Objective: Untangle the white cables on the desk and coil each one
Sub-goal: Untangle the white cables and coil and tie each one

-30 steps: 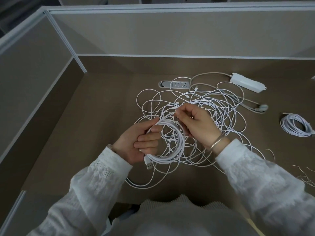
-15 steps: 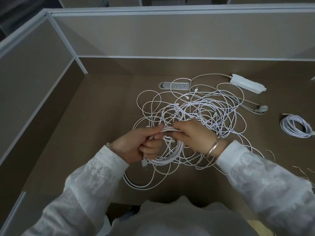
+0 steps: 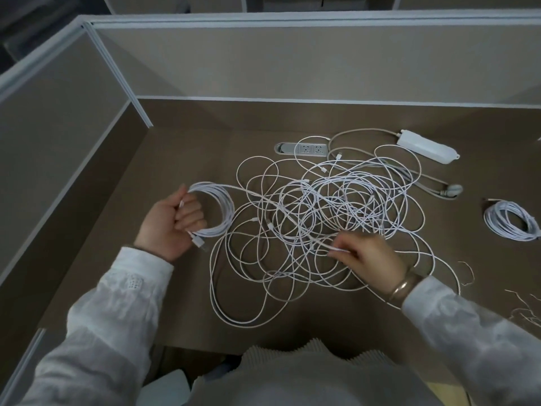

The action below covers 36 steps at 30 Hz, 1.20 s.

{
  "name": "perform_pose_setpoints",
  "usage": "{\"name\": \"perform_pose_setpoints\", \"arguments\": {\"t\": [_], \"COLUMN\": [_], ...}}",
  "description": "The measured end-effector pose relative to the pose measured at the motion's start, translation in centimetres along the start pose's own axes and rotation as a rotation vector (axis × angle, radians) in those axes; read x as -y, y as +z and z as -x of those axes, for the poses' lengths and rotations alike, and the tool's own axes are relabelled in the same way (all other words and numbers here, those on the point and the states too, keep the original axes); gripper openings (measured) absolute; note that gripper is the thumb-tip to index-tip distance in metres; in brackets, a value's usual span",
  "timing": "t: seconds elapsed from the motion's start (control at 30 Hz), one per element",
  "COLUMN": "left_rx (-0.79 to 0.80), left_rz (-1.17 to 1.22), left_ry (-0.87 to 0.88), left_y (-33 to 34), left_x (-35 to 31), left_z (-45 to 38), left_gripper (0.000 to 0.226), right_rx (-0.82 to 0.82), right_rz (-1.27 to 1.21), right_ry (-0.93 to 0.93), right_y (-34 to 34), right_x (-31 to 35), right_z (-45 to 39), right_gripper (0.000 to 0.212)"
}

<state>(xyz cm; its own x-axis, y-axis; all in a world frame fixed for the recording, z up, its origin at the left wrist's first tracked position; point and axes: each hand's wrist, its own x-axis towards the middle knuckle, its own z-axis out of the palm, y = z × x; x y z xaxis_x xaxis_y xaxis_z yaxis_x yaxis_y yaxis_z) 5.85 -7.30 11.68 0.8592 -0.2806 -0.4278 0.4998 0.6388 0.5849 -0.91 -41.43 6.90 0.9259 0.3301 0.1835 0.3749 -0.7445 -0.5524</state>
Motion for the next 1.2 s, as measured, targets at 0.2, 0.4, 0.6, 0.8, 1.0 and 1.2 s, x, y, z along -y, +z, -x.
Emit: {"name": "perform_pose_setpoints", "arguments": {"t": [0.2,0.4,0.6,0.8,1.0,1.2], "left_rx": [-0.033,-0.045,0.035,0.274,0.434,0.48], "left_rz": [-0.173,-0.375,-0.414,-0.32,-0.221,-0.073], "left_ry": [-0.041,-0.051,-0.089,-0.283,-0.445,-0.608], "left_y": [2.1,4.4,5.8,7.3,7.5,6.9], "left_x": [2.7,4.9,7.1,7.4,7.1,7.1], "left_z": [-1.0,-0.6,-0.2,1.4,1.5,1.2], "left_gripper": [0.046,0.046,0.041,0.025,0.038,0.041], "right_rx": [0.156,0.11,0.039,-0.006,-0.094,-0.068], "right_rz": [0.107,-0.214,-0.581,-0.607,-0.563,-0.655], "right_ry": [-0.244,-0.237,-0.036,0.086,0.096,0.149], "right_y": [-0.4,-1.8,-2.1,-2.5,-2.4,-2.3], "right_x": [6.0,10.5,11.8,10.2,8.4,7.0], "right_z": [-0.8,-2.9,-4.4,-6.3,-6.6,-6.7], "right_gripper": [0.036,0.037,0.014,0.013,0.01,0.012]}}
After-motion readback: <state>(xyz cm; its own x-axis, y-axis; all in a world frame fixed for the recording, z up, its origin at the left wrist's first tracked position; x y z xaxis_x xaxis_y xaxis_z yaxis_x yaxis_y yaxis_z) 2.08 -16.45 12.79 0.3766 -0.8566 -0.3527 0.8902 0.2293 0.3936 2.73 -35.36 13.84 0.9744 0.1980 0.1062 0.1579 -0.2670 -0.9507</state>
